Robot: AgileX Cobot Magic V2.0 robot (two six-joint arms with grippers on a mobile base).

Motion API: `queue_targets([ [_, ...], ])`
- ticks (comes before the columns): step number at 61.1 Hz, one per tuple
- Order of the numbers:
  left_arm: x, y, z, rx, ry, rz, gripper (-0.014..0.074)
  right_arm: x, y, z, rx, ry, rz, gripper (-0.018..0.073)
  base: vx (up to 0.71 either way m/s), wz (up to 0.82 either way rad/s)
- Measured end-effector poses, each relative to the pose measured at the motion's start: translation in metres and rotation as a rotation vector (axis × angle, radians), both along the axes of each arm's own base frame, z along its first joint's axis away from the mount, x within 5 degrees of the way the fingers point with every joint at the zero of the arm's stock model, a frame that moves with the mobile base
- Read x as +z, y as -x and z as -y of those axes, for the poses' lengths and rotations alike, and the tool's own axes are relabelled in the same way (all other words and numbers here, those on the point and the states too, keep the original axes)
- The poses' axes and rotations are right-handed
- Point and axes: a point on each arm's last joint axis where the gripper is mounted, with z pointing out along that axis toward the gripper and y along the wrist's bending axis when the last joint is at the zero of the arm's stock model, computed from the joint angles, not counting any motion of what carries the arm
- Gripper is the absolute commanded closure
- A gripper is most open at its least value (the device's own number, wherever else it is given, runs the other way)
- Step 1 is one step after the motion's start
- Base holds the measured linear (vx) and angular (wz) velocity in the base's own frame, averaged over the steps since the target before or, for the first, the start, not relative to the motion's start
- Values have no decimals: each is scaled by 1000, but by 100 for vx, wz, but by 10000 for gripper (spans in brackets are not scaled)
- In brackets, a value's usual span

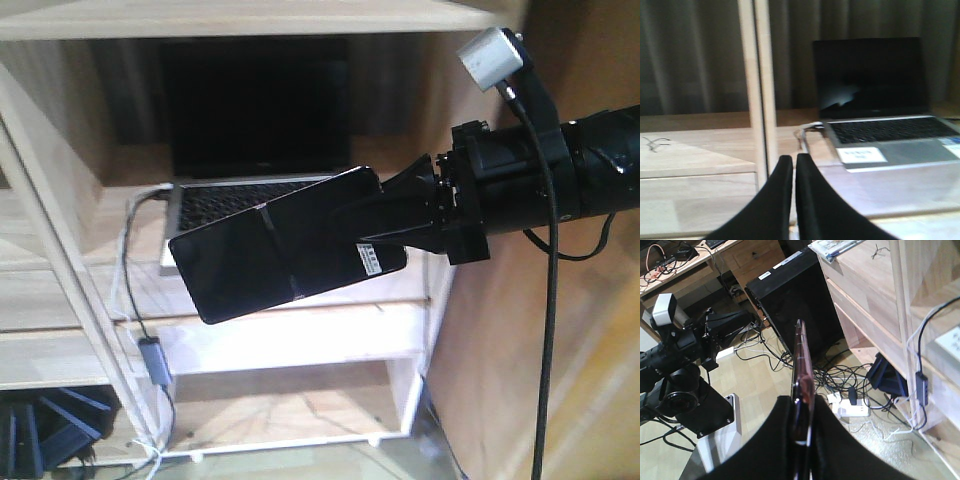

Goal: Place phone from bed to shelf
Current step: 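Raise the held phone toward the upper shelf above the laptop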

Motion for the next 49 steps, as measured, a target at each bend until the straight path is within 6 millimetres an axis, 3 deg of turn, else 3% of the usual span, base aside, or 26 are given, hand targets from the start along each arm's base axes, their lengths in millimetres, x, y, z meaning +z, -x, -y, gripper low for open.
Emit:
queue_targets([
  [49,0,0,0,0,0,0,595,0,0,0,-1,0,0,561,17,7],
])
